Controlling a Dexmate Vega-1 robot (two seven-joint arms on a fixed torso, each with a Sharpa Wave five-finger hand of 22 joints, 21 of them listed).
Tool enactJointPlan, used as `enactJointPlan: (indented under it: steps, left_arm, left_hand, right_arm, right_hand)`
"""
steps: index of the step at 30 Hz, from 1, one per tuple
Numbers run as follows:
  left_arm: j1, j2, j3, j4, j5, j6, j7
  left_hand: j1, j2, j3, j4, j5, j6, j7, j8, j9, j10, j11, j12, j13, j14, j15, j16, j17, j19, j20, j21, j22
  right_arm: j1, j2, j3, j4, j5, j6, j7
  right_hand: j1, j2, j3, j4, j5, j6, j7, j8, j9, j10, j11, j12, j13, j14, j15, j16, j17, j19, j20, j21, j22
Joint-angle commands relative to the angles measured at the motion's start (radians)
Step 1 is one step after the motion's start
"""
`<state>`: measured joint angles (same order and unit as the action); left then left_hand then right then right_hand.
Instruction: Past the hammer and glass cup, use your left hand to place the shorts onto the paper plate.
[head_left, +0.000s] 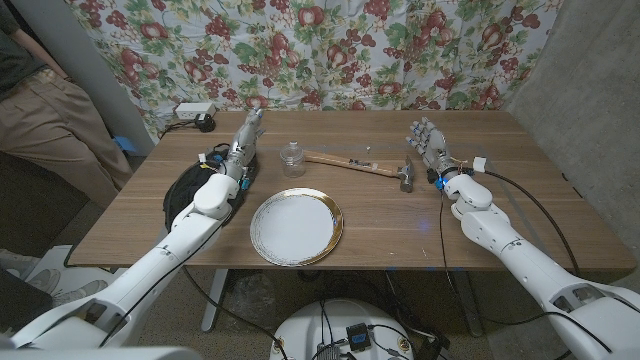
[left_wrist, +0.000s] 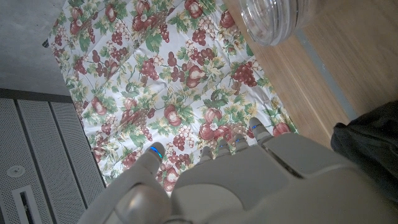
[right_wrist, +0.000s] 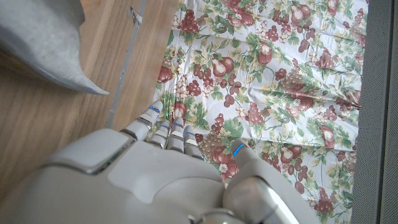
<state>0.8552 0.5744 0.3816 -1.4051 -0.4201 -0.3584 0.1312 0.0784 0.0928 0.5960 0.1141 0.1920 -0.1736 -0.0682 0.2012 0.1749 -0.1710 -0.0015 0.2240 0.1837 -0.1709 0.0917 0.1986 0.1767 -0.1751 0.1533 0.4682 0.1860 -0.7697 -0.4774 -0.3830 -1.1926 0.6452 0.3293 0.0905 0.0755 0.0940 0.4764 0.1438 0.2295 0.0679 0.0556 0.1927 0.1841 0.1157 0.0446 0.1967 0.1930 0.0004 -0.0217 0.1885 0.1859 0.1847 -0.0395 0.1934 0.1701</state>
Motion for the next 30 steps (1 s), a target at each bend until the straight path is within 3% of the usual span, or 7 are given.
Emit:
enactJointPlan:
  steps: [1, 12, 19, 23, 24, 30]
  left_arm:
    - [0.02, 0.037, -0.012, -0.047, 0.125, 0.003, 0.097]
    - [0.041, 0.061, -0.027, -0.075, 0.156, 0.014, 0.118]
    - [0.055, 0.091, -0.032, -0.123, 0.279, 0.05, 0.212]
    - [0.056, 0.092, -0.034, -0.125, 0.271, 0.053, 0.201]
    - [0.068, 0.093, -0.038, -0.151, 0.309, 0.086, 0.247]
    - [0.075, 0.1, -0.042, -0.168, 0.363, 0.098, 0.29]
  left_hand:
    - [0.007, 0.033, 0.006, -0.012, -0.001, -0.047, -0.008, 0.0, 0.002, -0.117, 0.004, 0.003, 0.004, -0.165, 0.004, 0.001, 0.001, -0.109, 0.008, -0.003, 0.002]
    - [0.017, 0.029, 0.008, -0.025, -0.005, -0.038, -0.009, 0.0, 0.003, -0.115, 0.004, 0.001, 0.005, -0.16, 0.005, -0.001, 0.0, -0.102, 0.01, -0.004, 0.002]
    - [0.026, 0.026, 0.01, -0.035, -0.008, -0.027, -0.013, 0.001, 0.003, -0.106, 0.006, 0.003, 0.005, -0.15, 0.006, 0.0, 0.0, -0.096, 0.011, -0.005, 0.002]
    - [0.031, 0.024, 0.011, -0.042, -0.01, -0.014, -0.016, 0.004, 0.003, -0.099, 0.005, 0.005, 0.005, -0.142, 0.006, 0.001, 0.0, -0.094, 0.011, -0.006, 0.002]
    - [0.031, 0.023, 0.011, -0.043, -0.01, -0.013, -0.017, 0.004, 0.003, -0.098, 0.005, 0.005, 0.005, -0.142, 0.006, 0.001, 0.0, -0.093, 0.011, -0.006, 0.002]
    - [0.04, 0.016, 0.01, -0.057, -0.013, 0.003, -0.018, 0.004, 0.002, -0.08, 0.002, 0.009, 0.005, -0.124, 0.008, 0.004, 0.0, -0.098, 0.014, -0.012, 0.002]
  right_arm:
    - [0.005, -0.002, -0.002, 0.0, -0.005, 0.005, 0.004]
    - [0.007, -0.002, -0.008, -0.01, -0.013, 0.003, 0.001]
    - [0.006, -0.003, -0.008, -0.014, -0.012, 0.003, 0.003]
    - [0.008, -0.002, -0.009, -0.013, -0.012, 0.004, 0.005]
    - [0.008, -0.002, -0.009, -0.012, -0.013, 0.004, 0.004]
    - [0.01, -0.001, -0.009, -0.01, -0.012, 0.003, 0.006]
  right_hand:
    - [0.004, 0.057, 0.01, 0.001, 0.004, 0.007, 0.0, 0.004, 0.002, 0.009, 0.0, 0.006, 0.002, 0.002, -0.005, 0.005, 0.003, 0.009, -0.034, 0.004, 0.003]
    - [0.004, 0.056, 0.011, 0.001, 0.004, 0.008, 0.001, 0.004, 0.002, 0.009, -0.002, 0.006, 0.002, 0.003, -0.005, 0.005, 0.003, 0.009, -0.033, 0.004, 0.003]
    - [0.004, 0.055, 0.012, 0.0, 0.004, 0.008, 0.0, 0.004, 0.002, 0.009, 0.001, 0.005, 0.002, 0.003, -0.004, 0.005, 0.004, 0.009, -0.033, 0.004, 0.003]
    - [0.004, 0.055, 0.012, 0.0, 0.003, 0.009, 0.001, 0.004, 0.003, 0.009, 0.0, 0.005, 0.002, 0.003, -0.004, 0.005, 0.004, 0.009, -0.033, 0.004, 0.003]
    - [0.004, 0.055, 0.012, 0.0, 0.003, 0.009, 0.001, 0.004, 0.003, 0.01, 0.0, 0.005, 0.002, 0.003, -0.004, 0.005, 0.004, 0.009, -0.033, 0.004, 0.003]
    - [0.003, 0.054, 0.012, 0.0, 0.003, 0.009, 0.001, 0.004, 0.003, 0.009, 0.001, 0.005, 0.002, 0.004, -0.005, 0.005, 0.004, 0.009, -0.033, 0.004, 0.003]
